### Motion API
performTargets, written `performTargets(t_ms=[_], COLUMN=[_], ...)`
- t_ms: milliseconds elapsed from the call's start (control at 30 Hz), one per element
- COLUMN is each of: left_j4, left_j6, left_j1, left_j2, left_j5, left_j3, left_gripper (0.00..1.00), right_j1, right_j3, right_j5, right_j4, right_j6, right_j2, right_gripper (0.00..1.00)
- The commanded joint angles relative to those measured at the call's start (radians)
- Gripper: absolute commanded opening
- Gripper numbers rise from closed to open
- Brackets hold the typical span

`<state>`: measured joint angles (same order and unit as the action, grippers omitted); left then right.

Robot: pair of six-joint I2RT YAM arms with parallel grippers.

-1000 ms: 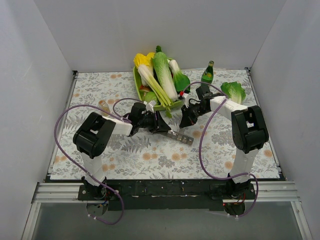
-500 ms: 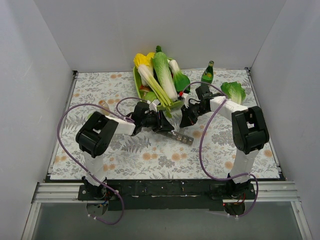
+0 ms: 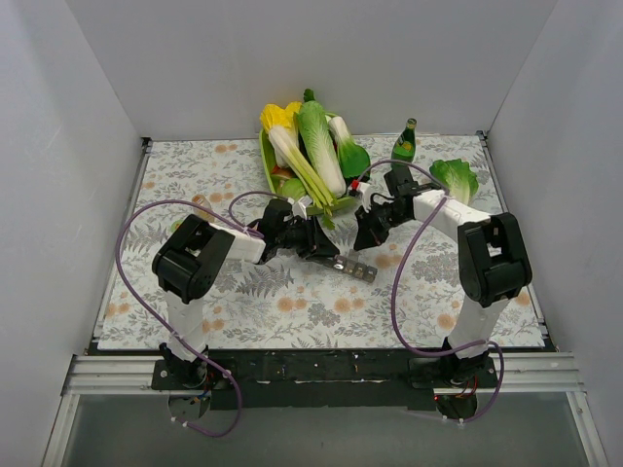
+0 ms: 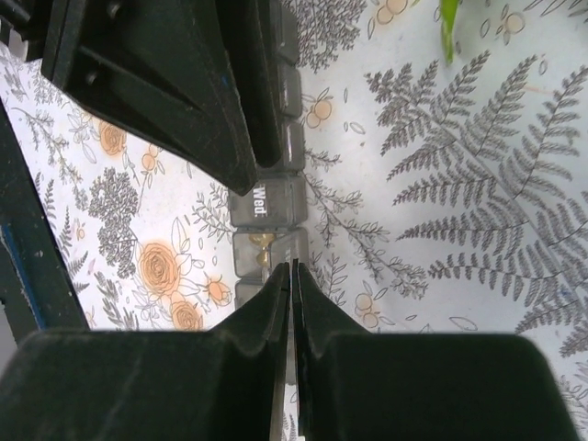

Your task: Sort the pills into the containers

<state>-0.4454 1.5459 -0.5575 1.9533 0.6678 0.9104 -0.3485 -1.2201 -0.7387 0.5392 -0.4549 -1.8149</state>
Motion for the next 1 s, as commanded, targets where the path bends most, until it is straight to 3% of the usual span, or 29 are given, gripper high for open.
performTargets(t_ms=[0, 400, 833, 967], left_j4=[0.071, 0.073, 0.065, 0.057], left_j6=[-0.02, -0.006, 0.01, 0.014], left_j1=[-0.004, -0.004, -0.004, -0.004], left_j2=[0.018, 0.025, 0.027, 0.026], left_j5=[-0.054, -0.062, -0.056, -0.054], left_j3=[0.005, -0.002, -0.004, -0.008], left_gripper=[0.29, 0.28, 0.28, 0.28], right_j1=[-0.012, -0.092, -0.152, -0.152], right_j3=[0.021, 0.067, 0.084, 0.044], right_j5=[-0.013, 0.016, 0.254, 0.217], right_j4=[0.034, 0.056, 0.021, 0.05], right_j6=[-0.03, -0.054, -0.016, -0.036], right_j2=[0.054, 0.074, -0.023, 0.003], right_gripper=[0.09, 0.09, 0.07, 0.07])
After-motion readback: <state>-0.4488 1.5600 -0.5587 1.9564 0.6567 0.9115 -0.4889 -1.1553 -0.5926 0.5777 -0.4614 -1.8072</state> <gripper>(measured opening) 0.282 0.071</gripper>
